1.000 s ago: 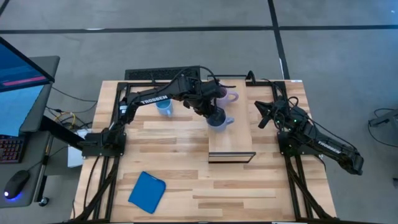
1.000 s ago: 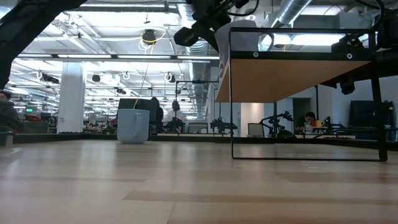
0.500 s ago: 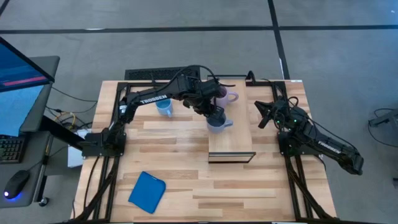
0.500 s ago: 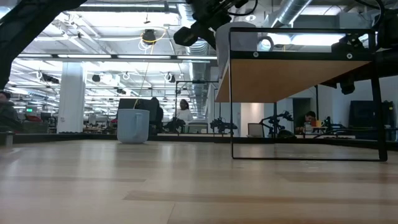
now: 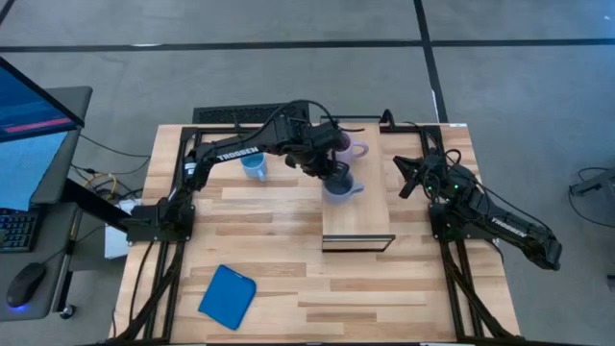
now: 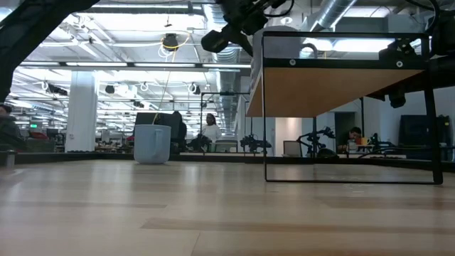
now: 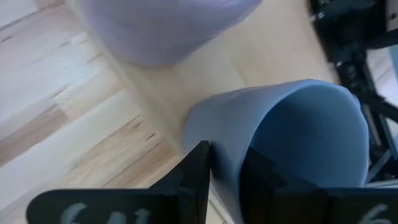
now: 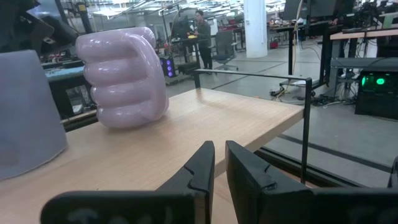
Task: Stack small to large cups/mugs on shelf
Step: Put the blue mug on the shelf
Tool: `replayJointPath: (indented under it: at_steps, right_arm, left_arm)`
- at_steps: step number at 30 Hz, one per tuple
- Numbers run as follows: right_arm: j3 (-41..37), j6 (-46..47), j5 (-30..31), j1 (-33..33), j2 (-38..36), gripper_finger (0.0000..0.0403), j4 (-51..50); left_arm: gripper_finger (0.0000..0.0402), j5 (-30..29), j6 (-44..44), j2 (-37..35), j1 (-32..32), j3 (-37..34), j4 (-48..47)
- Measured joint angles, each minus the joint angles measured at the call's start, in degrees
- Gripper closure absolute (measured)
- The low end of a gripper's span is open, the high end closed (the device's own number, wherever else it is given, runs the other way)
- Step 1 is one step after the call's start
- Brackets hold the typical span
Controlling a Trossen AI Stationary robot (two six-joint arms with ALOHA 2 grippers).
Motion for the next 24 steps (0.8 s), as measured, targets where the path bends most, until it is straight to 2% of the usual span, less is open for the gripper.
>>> replayJointPath:
  at_steps: [24]
  right_arm:
    - [0.0,-0.04,0.01,0.01,0.0,0.0339,0.0]
  left_arm:
    - [0.0347,-0.07,-0.49,0.0,-0.04,-0.02,1.47]
